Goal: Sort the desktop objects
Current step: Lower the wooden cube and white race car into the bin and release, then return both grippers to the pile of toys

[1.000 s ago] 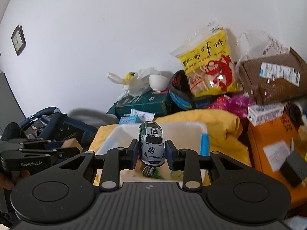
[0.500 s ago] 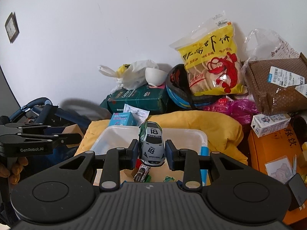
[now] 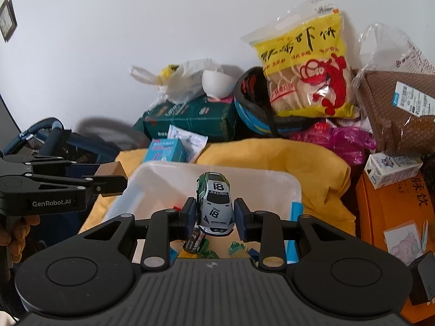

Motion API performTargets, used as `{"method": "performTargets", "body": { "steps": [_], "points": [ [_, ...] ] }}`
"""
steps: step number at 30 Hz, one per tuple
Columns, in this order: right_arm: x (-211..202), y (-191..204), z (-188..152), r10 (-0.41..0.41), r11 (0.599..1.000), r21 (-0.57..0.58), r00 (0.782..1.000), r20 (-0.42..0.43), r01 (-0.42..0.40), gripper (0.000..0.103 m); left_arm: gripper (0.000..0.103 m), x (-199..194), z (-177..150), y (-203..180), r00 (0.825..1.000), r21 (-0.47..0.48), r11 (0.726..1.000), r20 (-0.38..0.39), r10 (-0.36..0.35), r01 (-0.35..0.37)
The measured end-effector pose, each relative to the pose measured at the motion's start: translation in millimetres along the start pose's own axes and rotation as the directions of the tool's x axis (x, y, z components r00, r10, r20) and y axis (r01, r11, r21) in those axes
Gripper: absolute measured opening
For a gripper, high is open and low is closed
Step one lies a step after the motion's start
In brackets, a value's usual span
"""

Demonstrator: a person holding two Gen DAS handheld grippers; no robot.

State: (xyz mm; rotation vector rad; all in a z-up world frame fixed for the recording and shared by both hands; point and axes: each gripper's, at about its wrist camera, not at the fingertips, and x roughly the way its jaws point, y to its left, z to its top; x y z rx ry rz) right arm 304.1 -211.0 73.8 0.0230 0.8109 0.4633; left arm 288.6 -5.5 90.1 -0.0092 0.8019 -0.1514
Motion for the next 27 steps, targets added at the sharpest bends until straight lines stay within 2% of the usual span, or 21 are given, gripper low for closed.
{"method": "performTargets", "body": {
  "steps": [5, 7, 8, 9, 14, 17, 20, 23, 27],
  "points": [
    [14, -1, -1, -0.007, 1.000, 0.014, 0.999, -0.043, 0.008, 0.034, 0.044, 13, -1, -1, 0.999, -0.004, 1.000, -0.033, 0.004, -0.004],
    [17, 0, -1, -0.022, 1.000, 0.016, 0.999, -0.049, 0.023, 0.037, 0.057, 17, -1, 0, 0.999, -0.013, 1.000, -0.032, 0.020, -0.020],
    [18, 0, -2, -0.036, 0.999, 0.020, 0.998, -0.046, 0.037, 0.049, 0.063, 17, -1, 0, 0.999, -0.015, 0.999, -0.027, 0.038, -0.039],
    [18, 0, -3, -0.036, 0.999, 0.021, 0.999, -0.040, 0.037, 0.056, 0.065, 18, -2, 0, 0.998, -0.016, 0.998, -0.018, 0.058, -0.058],
    [14, -2, -12, -0.025, 1.000, 0.013, 0.999, -0.033, 0.025, 0.054, 0.065, 12, -14, 6, 0.998, -0.002, 0.998, 0.001, 0.065, -0.065],
    [6, 0, -24, -0.005, 1.000, -0.004, 1.000, -0.014, 0.005, 0.054, 0.065, -2, -33, 7, 0.997, 0.018, 0.998, 0.049, 0.062, -0.063],
    [-9, 6, -51, 0.028, 0.998, -0.050, 1.000, 0.008, -0.027, 0.054, 0.065, -19, -62, 7, 0.996, 0.030, 0.999, 0.086, 0.020, -0.023],
    [-18, 13, -95, 0.059, 0.992, -0.109, 0.998, 0.010, -0.058, 0.055, 0.065, -34, -104, 3, 0.994, 0.035, 0.999, 0.107, -0.026, 0.023],
    [-11, 19, -161, 0.075, 0.988, -0.135, 0.996, -0.053, -0.081, 0.053, 0.065, -37, -167, -11, 0.996, 0.049, 0.998, 0.084, -0.034, 0.030]
  ]
}}
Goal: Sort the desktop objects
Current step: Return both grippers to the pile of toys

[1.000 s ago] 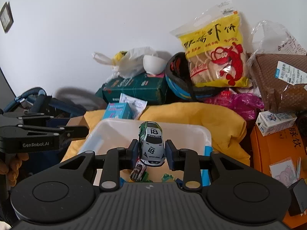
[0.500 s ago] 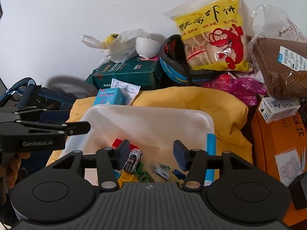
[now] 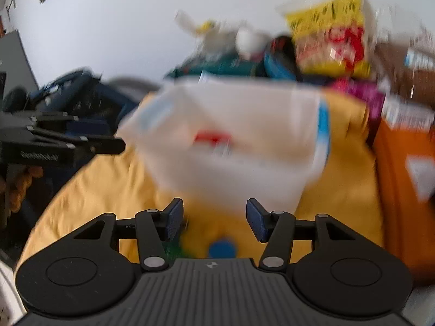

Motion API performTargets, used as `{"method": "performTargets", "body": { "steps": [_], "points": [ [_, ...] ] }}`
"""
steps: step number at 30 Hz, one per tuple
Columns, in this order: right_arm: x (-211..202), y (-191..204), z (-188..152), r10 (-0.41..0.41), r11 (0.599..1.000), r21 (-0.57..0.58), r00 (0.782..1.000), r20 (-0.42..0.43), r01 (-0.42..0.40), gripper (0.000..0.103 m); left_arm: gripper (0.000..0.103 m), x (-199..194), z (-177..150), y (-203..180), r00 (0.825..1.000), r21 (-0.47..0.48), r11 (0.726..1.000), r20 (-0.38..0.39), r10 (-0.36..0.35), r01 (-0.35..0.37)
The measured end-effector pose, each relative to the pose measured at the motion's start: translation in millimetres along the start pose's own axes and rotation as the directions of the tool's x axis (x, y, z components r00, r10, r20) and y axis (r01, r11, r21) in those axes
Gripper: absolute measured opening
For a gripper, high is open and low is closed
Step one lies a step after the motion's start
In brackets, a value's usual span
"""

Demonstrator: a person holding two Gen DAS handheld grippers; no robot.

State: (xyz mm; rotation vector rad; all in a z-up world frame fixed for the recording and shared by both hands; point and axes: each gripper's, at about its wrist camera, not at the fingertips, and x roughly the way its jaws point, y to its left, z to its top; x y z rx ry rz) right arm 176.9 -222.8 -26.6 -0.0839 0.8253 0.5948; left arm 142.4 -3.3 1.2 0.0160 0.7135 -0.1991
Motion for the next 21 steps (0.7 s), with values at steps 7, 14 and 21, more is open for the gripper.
{"method": "performTargets", "body": {
  "steps": [7, 14, 21],
  "points": [
    [36, 22, -53, -0.014, 1.000, -0.008, 0.993, -0.116, 0.013, 0.041, 0.065, 30, -68, -26, 0.994, 0.019, 1.000, -0.111, 0.005, -0.003],
    [54, 28, -49, -0.049, 0.999, -0.014, 0.993, -0.109, 0.048, 0.042, 0.065, 52, -81, -31, 0.986, 0.009, 1.000, -0.167, 0.003, -0.002],
    [66, 18, -49, -0.033, 0.999, 0.034, 0.993, -0.116, 0.037, 0.041, 0.065, 59, -89, -35, 0.985, 0.030, 1.000, -0.172, 0.011, -0.006]
  ]
}}
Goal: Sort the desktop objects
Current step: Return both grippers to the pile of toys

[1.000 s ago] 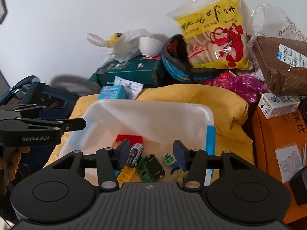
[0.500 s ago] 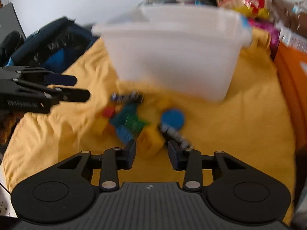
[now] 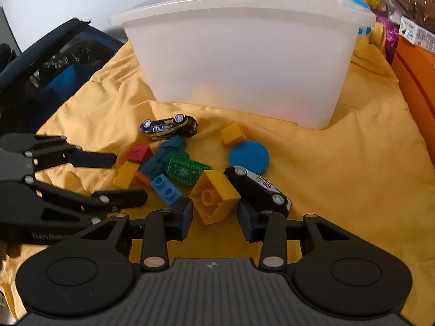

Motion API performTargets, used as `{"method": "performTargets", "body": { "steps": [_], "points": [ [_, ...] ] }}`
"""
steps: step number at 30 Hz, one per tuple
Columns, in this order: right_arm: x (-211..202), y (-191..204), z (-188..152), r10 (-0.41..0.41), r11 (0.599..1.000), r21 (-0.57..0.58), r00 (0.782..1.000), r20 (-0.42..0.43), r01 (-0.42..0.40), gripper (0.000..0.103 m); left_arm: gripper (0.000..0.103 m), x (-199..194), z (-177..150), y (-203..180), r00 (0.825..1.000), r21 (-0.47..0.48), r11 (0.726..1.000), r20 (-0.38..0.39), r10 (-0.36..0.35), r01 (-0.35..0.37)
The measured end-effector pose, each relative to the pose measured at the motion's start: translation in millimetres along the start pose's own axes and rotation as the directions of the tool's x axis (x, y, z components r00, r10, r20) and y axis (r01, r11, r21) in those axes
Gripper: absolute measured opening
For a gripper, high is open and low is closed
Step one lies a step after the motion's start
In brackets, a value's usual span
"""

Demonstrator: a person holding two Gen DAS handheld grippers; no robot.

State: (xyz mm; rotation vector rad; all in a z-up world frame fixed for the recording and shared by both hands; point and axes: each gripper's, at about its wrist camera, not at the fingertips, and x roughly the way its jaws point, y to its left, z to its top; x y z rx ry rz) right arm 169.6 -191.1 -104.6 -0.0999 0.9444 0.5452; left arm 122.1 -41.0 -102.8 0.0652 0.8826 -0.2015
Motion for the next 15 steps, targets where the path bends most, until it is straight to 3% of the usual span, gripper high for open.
{"method": "performTargets", "body": {
  "steps": [2, 6, 9, 13, 15],
  "points": [
    [2, 2, 1, 0.006, 1.000, 0.002, 1.000, 0.004, -0.006, 0.041, 0.062, 1, -1, 1, 1.000, 0.002, 1.000, 0.004, -0.005, 0.005],
    [2, 3, 0, 0.026, 1.000, 0.001, 1.000, 0.002, -0.026, 0.031, 0.043, 1, -3, 4, 1.000, 0.024, 1.000, 0.018, 0.013, -0.013],
    [-4, 1, -2, 0.030, 0.999, 0.012, 0.999, 0.015, -0.030, 0.030, 0.036, -4, -6, 9, 1.000, 0.013, 1.000, 0.028, 0.004, -0.005],
    [-14, -7, -7, 0.027, 0.999, 0.044, 0.999, 0.036, -0.029, 0.030, 0.038, -10, -8, 11, 0.999, 0.006, 1.000, 0.031, 0.020, -0.020],
    [-17, -9, -11, 0.023, 0.998, 0.055, 0.999, 0.037, -0.025, 0.030, 0.043, -15, -9, 10, 0.997, 0.008, 0.999, 0.070, 0.044, -0.045]
  ]
}}
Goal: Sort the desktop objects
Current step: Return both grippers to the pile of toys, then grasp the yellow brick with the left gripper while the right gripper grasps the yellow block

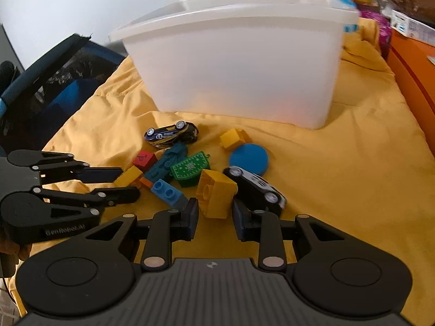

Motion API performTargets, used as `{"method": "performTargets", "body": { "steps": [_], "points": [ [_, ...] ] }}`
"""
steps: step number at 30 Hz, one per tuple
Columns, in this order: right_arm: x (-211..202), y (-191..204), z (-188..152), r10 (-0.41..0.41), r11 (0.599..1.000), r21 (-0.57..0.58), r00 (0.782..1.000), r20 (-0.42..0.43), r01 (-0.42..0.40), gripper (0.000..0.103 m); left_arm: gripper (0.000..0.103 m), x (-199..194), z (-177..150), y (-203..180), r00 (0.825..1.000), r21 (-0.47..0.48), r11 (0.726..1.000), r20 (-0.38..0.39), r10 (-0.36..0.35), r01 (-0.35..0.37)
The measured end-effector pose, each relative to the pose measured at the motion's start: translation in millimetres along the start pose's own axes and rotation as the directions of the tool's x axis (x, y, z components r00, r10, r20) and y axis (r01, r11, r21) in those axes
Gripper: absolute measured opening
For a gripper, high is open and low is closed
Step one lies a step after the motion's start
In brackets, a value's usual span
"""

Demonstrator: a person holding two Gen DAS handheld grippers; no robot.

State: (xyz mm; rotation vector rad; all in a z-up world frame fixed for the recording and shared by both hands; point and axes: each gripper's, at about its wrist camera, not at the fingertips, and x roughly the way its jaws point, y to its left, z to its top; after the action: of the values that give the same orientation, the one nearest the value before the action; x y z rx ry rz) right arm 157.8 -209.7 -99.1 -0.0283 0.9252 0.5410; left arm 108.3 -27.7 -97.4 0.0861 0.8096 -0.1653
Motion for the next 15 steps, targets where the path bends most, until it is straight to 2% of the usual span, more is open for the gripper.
{"method": "performTargets", "body": {
  "steps": [2, 5, 8, 11, 15],
  "points": [
    [-2, -2, -5, -0.006, 1.000, 0.008, 1.000, -0.005, 0.006, 0.030, 0.045, 0, 0, -4, 1.000, 0.024, 1.000, 0.022, 0.000, -0.001],
    [-3, -5, -12, -0.013, 1.000, 0.018, 1.000, -0.015, 0.014, 0.030, 0.045, 7, -1, -9, 1.000, 0.060, 0.998, -0.009, 0.004, -0.003],
    [-6, -5, -15, -0.017, 0.999, 0.031, 1.000, -0.013, 0.017, 0.030, 0.042, 4, -2, -15, 0.999, 0.097, 0.995, 0.032, 0.018, -0.021],
    [-8, -6, -16, -0.012, 0.999, 0.037, 1.000, -0.013, 0.013, 0.030, 0.038, -1, -4, -25, 0.996, 0.182, 0.983, 0.082, 0.021, -0.036],
    [-9, -7, -16, -0.012, 0.999, 0.043, 1.000, -0.013, 0.013, 0.030, 0.037, 6, -9, -27, 0.999, 0.183, 0.983, 0.032, -0.004, -0.002]
  ]
}}
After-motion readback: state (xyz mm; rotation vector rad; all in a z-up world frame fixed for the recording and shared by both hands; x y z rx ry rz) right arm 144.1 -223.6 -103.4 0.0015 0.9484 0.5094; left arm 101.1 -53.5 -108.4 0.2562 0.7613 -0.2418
